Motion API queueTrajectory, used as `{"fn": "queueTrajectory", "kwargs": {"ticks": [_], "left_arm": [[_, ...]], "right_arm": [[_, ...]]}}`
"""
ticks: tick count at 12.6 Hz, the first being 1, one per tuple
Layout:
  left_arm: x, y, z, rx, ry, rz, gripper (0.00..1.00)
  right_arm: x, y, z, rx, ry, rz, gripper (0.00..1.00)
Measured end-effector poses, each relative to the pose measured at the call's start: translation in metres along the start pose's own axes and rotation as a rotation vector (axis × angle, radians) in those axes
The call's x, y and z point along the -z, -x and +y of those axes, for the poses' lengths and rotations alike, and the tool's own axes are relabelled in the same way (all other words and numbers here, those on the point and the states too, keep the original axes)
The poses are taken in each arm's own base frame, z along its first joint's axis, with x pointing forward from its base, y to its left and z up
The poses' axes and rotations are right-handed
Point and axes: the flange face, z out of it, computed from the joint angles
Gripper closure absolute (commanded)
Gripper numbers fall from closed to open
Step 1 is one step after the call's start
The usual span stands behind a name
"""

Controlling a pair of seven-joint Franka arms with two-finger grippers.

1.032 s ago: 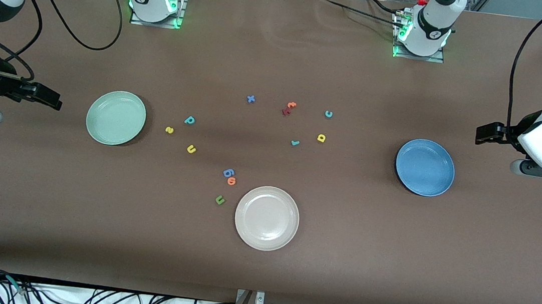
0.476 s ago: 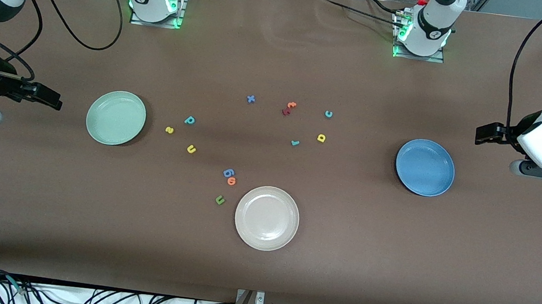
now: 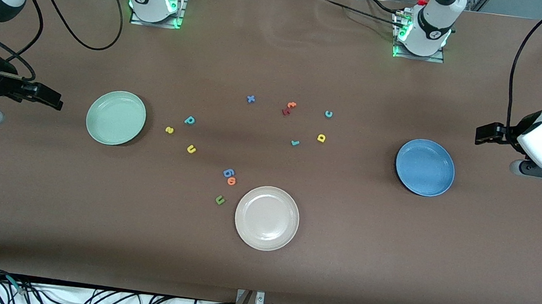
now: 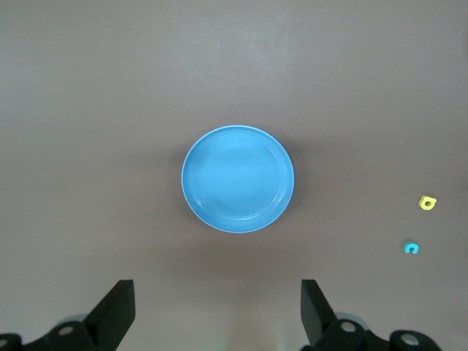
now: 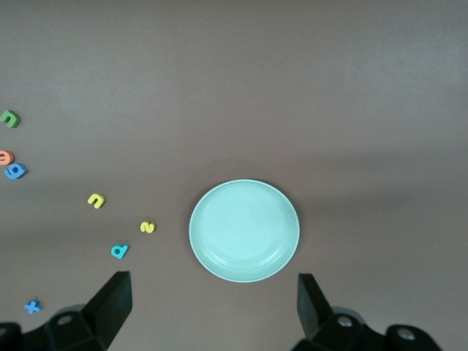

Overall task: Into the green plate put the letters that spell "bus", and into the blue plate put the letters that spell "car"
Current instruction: 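Grasp the blue p with the right gripper while the left gripper reaches a yellow letter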

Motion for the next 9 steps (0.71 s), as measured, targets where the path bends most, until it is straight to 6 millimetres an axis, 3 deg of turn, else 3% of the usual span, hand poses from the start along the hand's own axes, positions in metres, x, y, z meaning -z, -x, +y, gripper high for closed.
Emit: {"fn": "queueTrajectory", "kwargs": {"ticks": [5, 9], "left_arm": [[0.000, 0.000, 0.000, 0.000, 0.000, -0.001, 0.00], [-0.002, -0.001, 0.001, -0.002, -0.001, -0.003, 0.00]], "right_arm": [[0.000, 0.000, -0.002, 0.002, 0.000, 0.000, 0.00], [-0.005, 0.001, -0.025, -0.043, 0.004, -0.008, 0.00]]}}
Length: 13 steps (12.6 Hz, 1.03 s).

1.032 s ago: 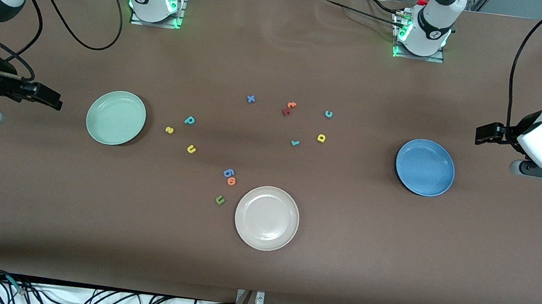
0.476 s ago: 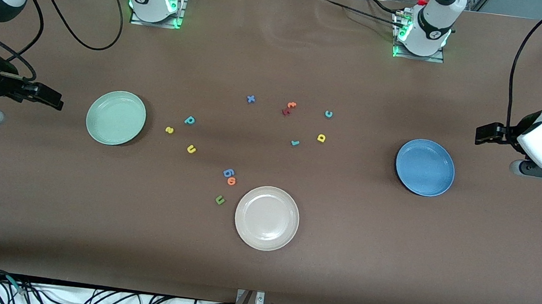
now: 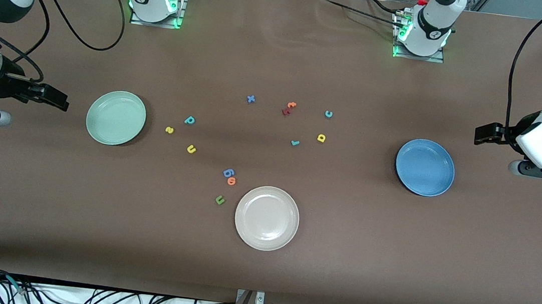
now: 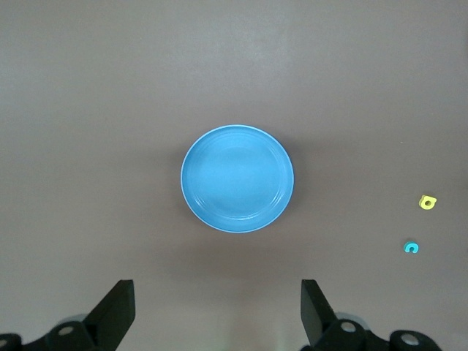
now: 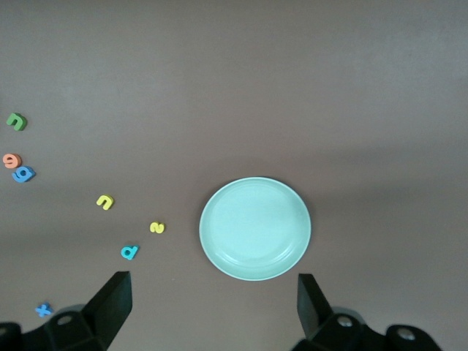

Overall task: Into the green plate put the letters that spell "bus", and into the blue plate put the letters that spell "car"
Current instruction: 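Grasp the blue p with the right gripper while the left gripper reaches a yellow letter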

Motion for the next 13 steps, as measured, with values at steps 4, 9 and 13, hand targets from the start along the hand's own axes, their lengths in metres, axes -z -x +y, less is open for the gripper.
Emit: {"fn": "queueTrajectory", "kwargs": {"ticks": [4, 9, 13], "left_arm": [[-0.001, -0.001, 0.000, 0.000, 0.000, -0.002, 0.00], [-0.011, -0.007, 0.034, 0.006, 0.002, -0.013, 0.00], [-0.050, -0.025, 0.112, 0.038, 0.040, 0.001, 0.00]], "right_arm": [[-0.023, 0.004, -0.059, -0.133, 0.022, -0.029, 0.01], [-0.080, 0.009, -0.142, -0.395, 0.045, -0.072, 0.01], [-0.150, 0.022, -0.174, -0.486, 0.039, -0.136, 0.02]]}}
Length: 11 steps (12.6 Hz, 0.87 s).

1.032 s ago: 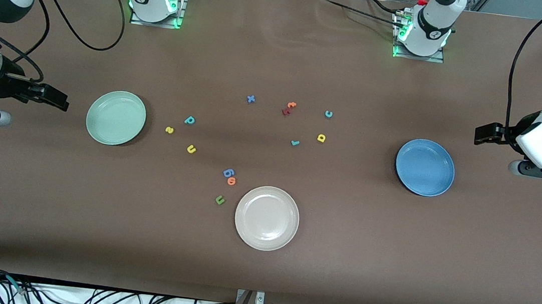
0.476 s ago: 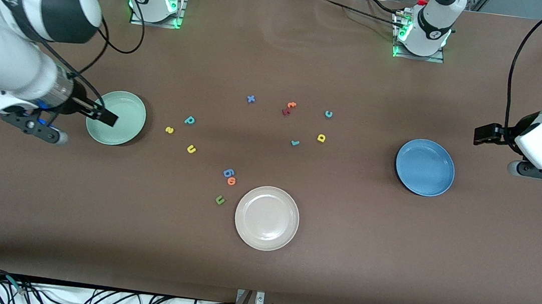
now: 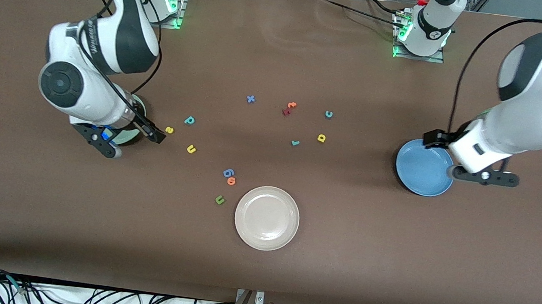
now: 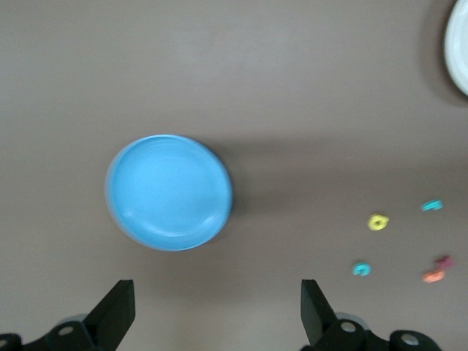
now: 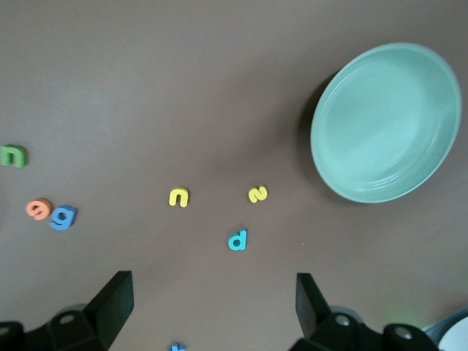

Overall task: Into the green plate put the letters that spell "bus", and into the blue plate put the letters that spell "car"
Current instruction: 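Grasp the blue p with the right gripper while the left gripper reaches a yellow letter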

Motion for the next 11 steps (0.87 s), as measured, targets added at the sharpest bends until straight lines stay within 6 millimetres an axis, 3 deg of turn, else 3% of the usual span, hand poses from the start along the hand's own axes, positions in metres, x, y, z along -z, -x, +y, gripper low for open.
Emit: {"fn": "queueTrajectory", "kwargs": {"ticks": [4, 7, 9, 11], "left_arm": [[-0.052, -0.001, 0.044, 0.054, 0.045, 0.045, 0.00], [-0.105, 0.014, 0.093, 0.095, 0.081, 0.104, 0.00], [-0.142, 0.032, 0.122, 0.102, 0.101, 0.132, 0.00], [-0.177, 0.054, 0.146, 0.095, 0.104, 0.166, 0.00]], "right_arm": [[-0.094, 0.036, -0.009, -0.032, -0.002, -0.001, 0.04], [-0.156, 0.063, 0.000, -0.045, -0.011, 0.013, 0.04], [-0.190, 0.067, 0.018, -0.054, -0.015, 0.027, 0.05], [-0.208, 0.071, 0.031, -0.060, -0.013, 0.033, 0.08]]}}
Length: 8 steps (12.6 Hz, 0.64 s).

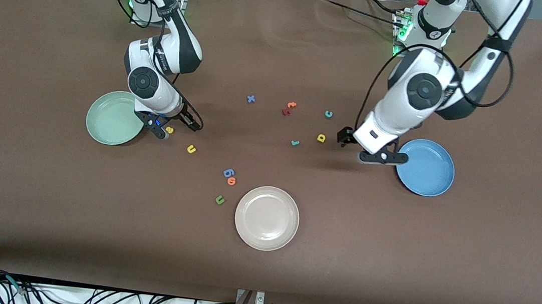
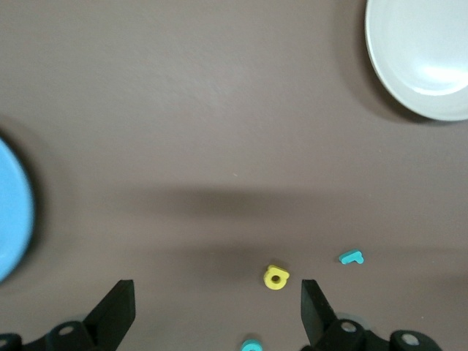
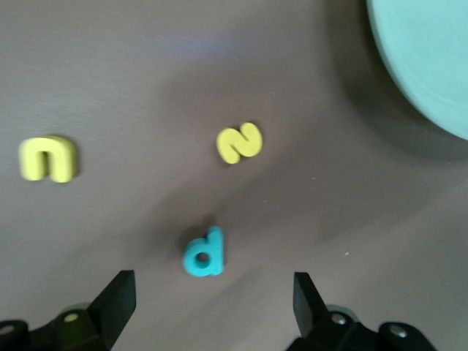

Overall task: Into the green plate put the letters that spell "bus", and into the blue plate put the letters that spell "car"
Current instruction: 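Grasp the blue p with the right gripper while the left gripper reaches a yellow letter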

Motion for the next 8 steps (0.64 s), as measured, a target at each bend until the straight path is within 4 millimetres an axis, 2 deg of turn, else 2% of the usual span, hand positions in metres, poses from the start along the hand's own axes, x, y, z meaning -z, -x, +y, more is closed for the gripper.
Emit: {"fn": "queueTrajectory", "kwargs": {"ticks": [3, 6, 8], "left_arm": [[-0.051, 0.039, 0.025, -0.023, -0.055, 0.025, 0.00], [-0.099, 0.058, 0.045, -0.011, -0.090, 0.075, 0.00], [-0.122, 0.061, 0.048, -0.003, -0.068, 0.074, 0.00]], "right_arm": [[-0.009, 0.001, 0.007, -0.003, -0.035, 0.028, 0.12], [-0.013, 0.004, 0.008, 0.001, -0.062, 0.046, 0.12], [-0.018, 0.007, 0.008, 0.005, -0.063, 0.048, 0.13]]}}
